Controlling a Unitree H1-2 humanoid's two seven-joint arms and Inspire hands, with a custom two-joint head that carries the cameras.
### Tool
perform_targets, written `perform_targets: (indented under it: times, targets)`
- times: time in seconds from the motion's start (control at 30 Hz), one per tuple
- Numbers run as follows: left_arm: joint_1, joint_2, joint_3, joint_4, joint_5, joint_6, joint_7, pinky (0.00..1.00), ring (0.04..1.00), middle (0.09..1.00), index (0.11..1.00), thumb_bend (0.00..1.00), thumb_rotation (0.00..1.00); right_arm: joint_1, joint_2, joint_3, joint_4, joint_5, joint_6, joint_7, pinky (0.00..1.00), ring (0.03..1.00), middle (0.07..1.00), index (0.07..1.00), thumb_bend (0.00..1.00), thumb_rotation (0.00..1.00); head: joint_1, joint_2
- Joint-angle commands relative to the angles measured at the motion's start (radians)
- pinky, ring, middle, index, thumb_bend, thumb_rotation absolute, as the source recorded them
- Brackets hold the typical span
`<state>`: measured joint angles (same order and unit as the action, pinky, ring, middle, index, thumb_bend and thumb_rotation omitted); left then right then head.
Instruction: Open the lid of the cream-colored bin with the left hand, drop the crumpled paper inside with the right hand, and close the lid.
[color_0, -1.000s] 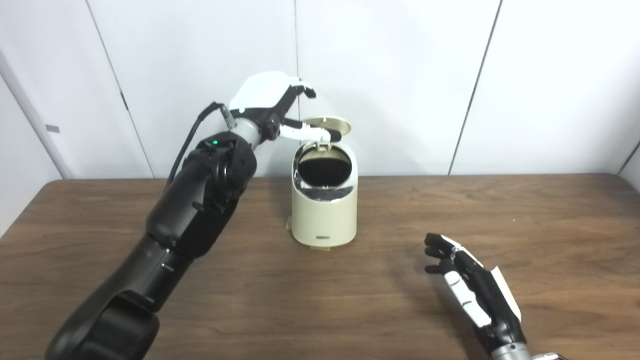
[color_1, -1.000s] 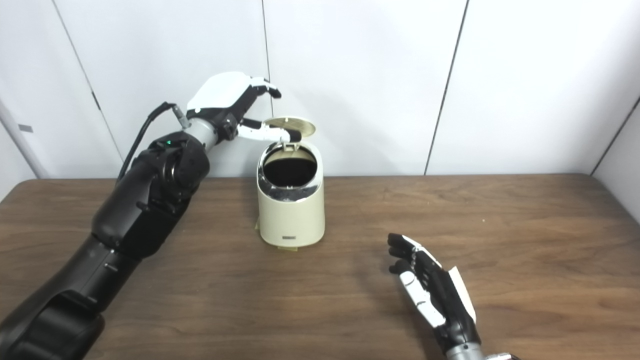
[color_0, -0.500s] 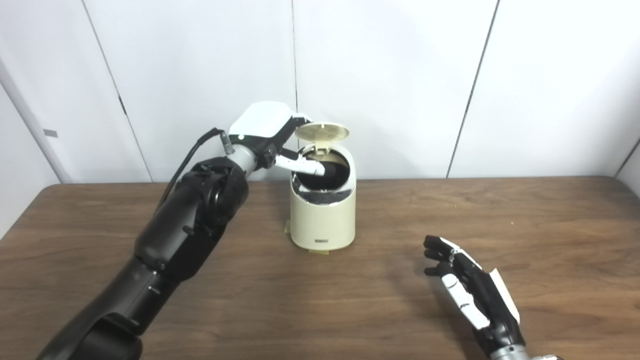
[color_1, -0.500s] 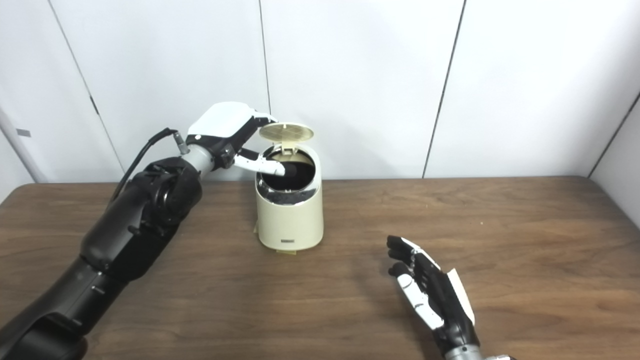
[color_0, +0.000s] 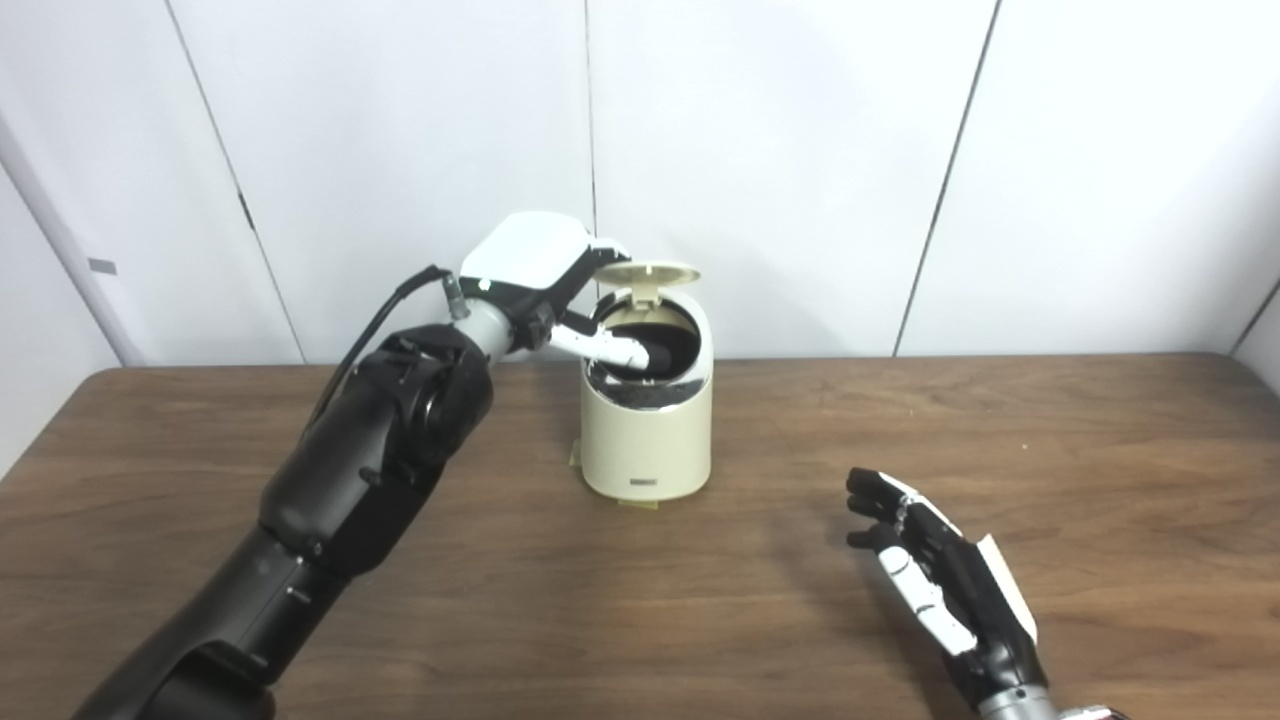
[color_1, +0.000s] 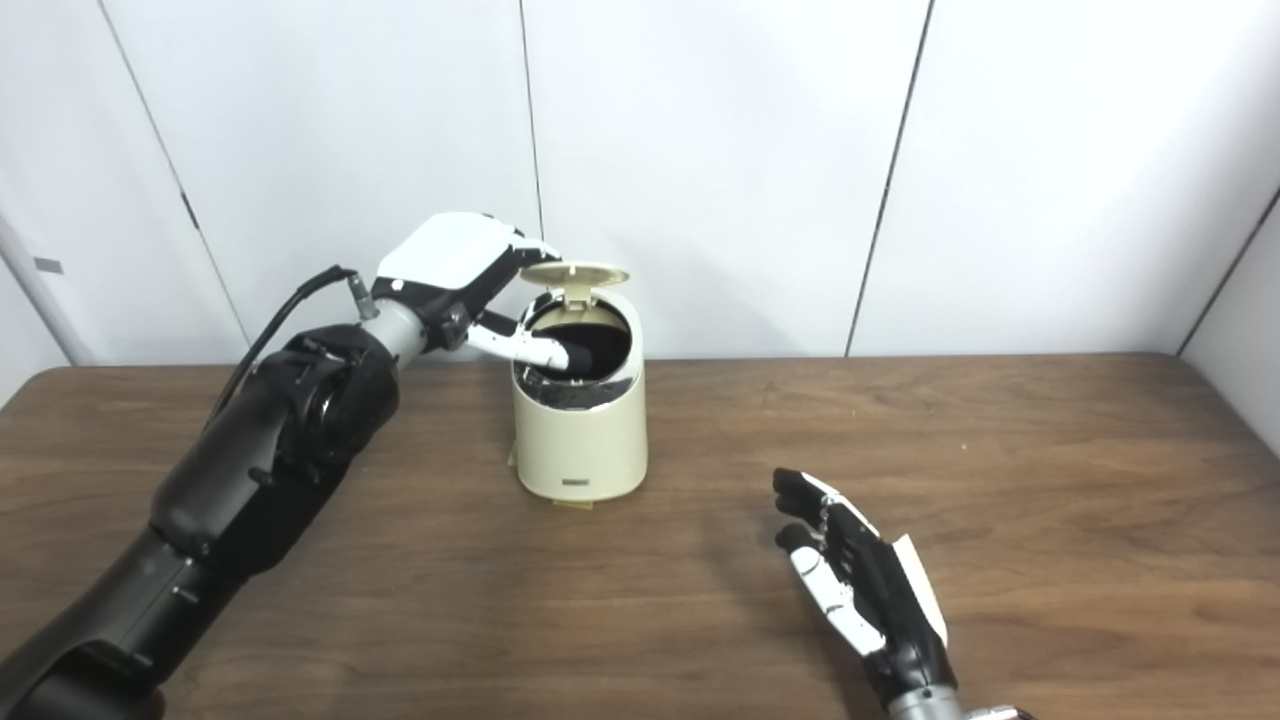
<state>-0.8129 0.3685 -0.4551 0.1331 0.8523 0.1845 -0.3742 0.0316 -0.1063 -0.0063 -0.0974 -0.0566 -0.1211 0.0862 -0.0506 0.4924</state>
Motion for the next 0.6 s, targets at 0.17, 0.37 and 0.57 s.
perform_targets:
  times: [0.17,0.37,0.57]
  targets:
    - [-0.04,0.039,-0.013,-0.027,0.088,-0.093,0.048,1.0,0.918,0.828,0.837,1.0,0.8,-0.012,0.008,0.005,0.0,0.014,-0.003,-0.004,0.72,0.837,0.848,0.822,0.18,0.66,-0.002,0.001]
    - [-0.036,0.051,-0.04,-0.042,0.167,-0.138,0.038,1.0,0.938,0.845,0.849,1.0,0.77,-0.015,0.008,0.01,-0.008,-0.008,0.006,-0.008,0.71,0.829,0.842,0.82,0.18,0.69,-0.004,0.005]
    - [-0.02,0.052,-0.043,-0.057,0.213,-0.169,0.038,1.0,0.943,0.842,0.844,1.0,0.74,-0.017,0.01,0.013,-0.006,-0.018,-0.002,-0.011,0.7,0.823,0.838,0.818,0.18,0.71,-0.008,0.004]
